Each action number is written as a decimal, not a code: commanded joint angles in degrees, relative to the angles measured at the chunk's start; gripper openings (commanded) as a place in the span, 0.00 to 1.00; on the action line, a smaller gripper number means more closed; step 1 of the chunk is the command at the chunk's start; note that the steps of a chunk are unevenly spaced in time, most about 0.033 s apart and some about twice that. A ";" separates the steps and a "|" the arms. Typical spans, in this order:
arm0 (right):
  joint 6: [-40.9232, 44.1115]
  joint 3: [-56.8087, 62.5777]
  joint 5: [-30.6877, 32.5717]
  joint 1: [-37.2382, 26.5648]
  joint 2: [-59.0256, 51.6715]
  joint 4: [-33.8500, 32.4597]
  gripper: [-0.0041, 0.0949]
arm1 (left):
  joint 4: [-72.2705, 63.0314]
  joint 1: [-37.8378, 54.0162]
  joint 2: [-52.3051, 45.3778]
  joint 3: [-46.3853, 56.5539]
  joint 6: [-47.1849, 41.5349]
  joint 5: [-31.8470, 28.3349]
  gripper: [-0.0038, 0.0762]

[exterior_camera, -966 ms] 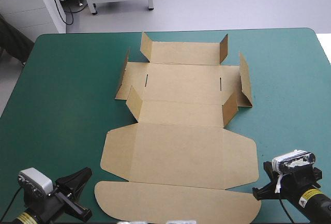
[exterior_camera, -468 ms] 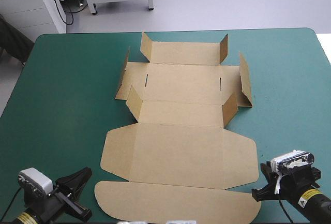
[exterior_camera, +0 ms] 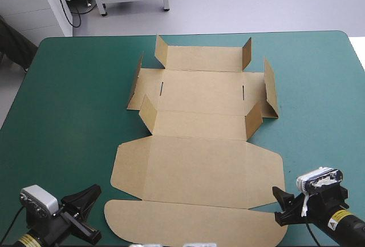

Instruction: Fold the box

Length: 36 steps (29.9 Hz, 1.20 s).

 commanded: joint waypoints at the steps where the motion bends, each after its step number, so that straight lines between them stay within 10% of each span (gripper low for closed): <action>1: 0.72 -4.61 -0.84 0.15 1.02 0.60 0.67 | 0.76 -0.23 0.87 -1.42 0.04 -3.84 0.04; 28: 6.25 -42.91 5.66 0.03 50.42 -6.13 0.60 | 2.46 -0.23 0.87 -1.52 0.12 -3.76 0.04; 36: 6.15 -54.96 15.81 -0.05 65.08 -7.91 0.59 | 2.46 -0.23 0.87 -1.52 0.12 -3.76 0.04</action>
